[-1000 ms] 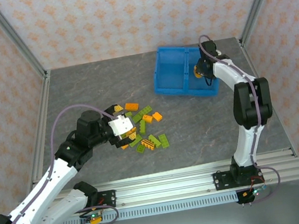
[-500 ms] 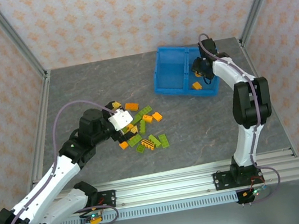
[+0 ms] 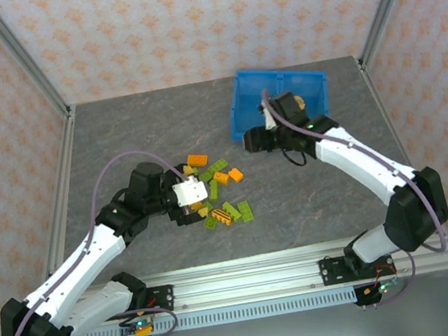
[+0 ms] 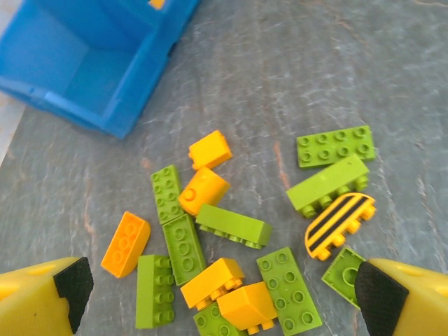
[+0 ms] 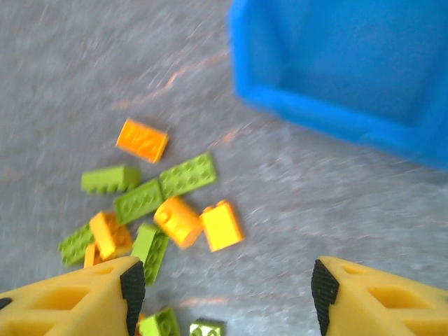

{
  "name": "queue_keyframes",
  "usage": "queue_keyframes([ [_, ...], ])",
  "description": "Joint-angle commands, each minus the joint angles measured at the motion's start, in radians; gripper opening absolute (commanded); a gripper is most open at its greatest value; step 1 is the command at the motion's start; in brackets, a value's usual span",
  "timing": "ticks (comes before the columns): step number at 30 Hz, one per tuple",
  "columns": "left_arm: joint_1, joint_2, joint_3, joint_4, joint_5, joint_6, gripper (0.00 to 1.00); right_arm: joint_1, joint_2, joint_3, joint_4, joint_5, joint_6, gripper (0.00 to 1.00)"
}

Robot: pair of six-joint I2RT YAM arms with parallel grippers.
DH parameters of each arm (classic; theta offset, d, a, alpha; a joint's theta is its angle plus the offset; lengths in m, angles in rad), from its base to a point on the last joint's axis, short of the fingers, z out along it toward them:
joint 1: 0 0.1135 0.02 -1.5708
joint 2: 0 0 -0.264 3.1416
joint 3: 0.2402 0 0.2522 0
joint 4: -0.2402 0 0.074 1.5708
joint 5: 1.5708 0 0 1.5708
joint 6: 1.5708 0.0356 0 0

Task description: Sort the legos into containers by color

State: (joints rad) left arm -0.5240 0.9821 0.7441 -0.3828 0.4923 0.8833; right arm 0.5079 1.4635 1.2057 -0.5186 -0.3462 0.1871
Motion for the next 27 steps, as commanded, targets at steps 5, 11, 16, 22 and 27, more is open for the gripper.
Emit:
queue_keyframes([
  [5, -0.021, -0.047, -0.051, 0.024, 0.042, 0.094, 1.00, 0.074, 0.295, 0.117, -0.089, -0.072, -0.114, 0.66],
  [11, -0.031, -0.054, -0.068, 0.053, 0.016, 0.089, 1.00, 0.095, 0.467, 0.205, -0.116, -0.057, -0.187, 0.66],
  [16, -0.037, -0.048, -0.066, 0.056, 0.009, 0.097, 1.00, 0.098, 0.517, 0.206, -0.093, -0.028, -0.187, 0.65],
  [22, -0.041, -0.058, -0.074, 0.079, -0.039, 0.092, 1.00, 0.113, 0.565, 0.210, -0.096, -0.025, -0.199, 0.64],
  [27, -0.042, -0.060, -0.074, 0.085, -0.050, 0.091, 1.00, 0.131, 0.588, 0.208, -0.089, 0.102, -0.195, 0.60],
])
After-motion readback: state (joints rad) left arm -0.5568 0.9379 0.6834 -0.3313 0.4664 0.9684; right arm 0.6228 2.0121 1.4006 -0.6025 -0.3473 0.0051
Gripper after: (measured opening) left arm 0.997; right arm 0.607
